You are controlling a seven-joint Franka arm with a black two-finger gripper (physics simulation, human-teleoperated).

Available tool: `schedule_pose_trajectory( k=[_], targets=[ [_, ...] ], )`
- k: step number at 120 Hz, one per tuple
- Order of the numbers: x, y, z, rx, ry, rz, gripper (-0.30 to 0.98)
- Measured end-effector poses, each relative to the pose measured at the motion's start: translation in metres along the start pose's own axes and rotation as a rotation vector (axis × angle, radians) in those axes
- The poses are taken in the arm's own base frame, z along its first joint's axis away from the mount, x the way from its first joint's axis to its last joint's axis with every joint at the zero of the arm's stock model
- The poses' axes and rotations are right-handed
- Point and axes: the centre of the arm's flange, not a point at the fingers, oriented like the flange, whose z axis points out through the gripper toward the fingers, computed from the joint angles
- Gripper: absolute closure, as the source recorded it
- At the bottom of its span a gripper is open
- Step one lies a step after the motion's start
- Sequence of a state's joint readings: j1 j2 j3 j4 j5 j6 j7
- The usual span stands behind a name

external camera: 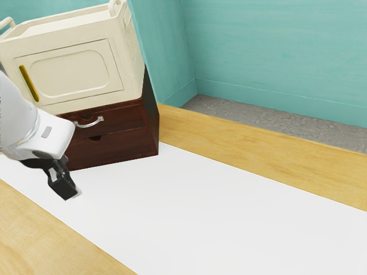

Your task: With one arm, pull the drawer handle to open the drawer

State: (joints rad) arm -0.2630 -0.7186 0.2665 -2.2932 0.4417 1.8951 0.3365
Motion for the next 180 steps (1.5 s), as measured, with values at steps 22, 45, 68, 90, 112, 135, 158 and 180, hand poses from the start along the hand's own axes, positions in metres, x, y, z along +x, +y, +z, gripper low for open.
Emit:
schedule_pose_trajectory(
  k=[22, 45, 68, 90, 112, 135, 158, 180],
  targets=[
    [0.004, 0.007, 0.003, 0.061, 0.044, 0.124, 0.0],
    [-0.004, -0.004, 0.012, 0.092, 0.02, 0.21, 0.0],
    [-0.016, -0.01, 0.022, 0.09, -0.073, 0.231, 0.0],
    [-0.014, -0.022, 0.031, 0.096, -0.031, 0.229, 0.0],
    [-0.01, -0.029, 0.037, 0.123, -0.016, 0.237, 0.0],
    [-0.014, -0.05, 0.034, 0.21, -0.01, 0.253, 0.0],
    [-0.001, -0.089, 0.051, 0.203, 0.016, 0.253, 0.0],
    [0.009, -0.115, 0.084, 0.172, 0.007, 0.261, 0.0]
  ],
)
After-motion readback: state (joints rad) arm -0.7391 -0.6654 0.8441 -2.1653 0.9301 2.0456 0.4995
